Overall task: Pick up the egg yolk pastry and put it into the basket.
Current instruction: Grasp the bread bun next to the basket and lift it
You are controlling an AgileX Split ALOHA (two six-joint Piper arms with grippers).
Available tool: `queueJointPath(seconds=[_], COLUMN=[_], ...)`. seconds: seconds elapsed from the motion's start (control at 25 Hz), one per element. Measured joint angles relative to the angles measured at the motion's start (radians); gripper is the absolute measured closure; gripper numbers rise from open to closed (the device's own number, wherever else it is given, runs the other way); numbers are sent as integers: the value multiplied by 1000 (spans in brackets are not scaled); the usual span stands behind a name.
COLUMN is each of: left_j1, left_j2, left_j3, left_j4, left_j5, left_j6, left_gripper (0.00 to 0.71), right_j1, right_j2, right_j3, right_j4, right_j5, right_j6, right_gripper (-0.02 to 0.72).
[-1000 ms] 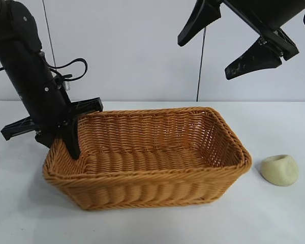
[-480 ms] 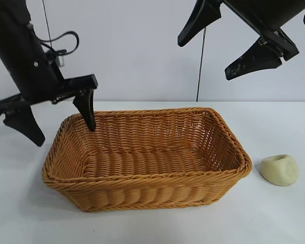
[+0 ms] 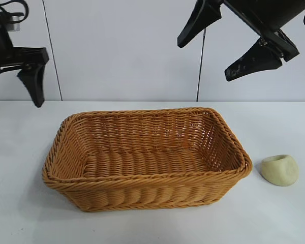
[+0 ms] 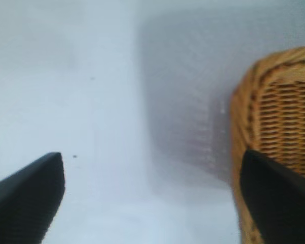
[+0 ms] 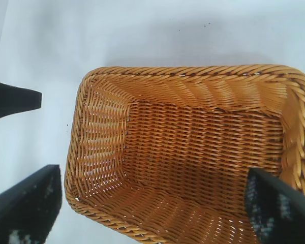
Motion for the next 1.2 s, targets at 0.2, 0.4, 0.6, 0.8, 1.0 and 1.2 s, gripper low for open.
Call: queueJointPath(seconds=[0.2,0.4,0.6,0.8,1.0,1.2], left_j1=[0,0,-1,-1,-1,-1], left_j2=[-24,-136,-310,-551,-781,-1020], left_j3=[1,38,166,337,519,717], left_j4=[9,9,9,9,8,8], left_j5=[76,110,133,135,135,131], left_j6=[17,26,44,79,83,84], left_gripper=[39,39,39,39,39,39], right_j1=[0,0,0,0,0,0], right_j2=[0,0,0,0,0,0], right_j3=[0,0,0,0,0,0], right_j4=[0,0,0,0,0,0], right_j5=[0,0,0,0,0,1], right_j6=[0,0,0,0,0,0], right_gripper=[8,8,8,8,8,8])
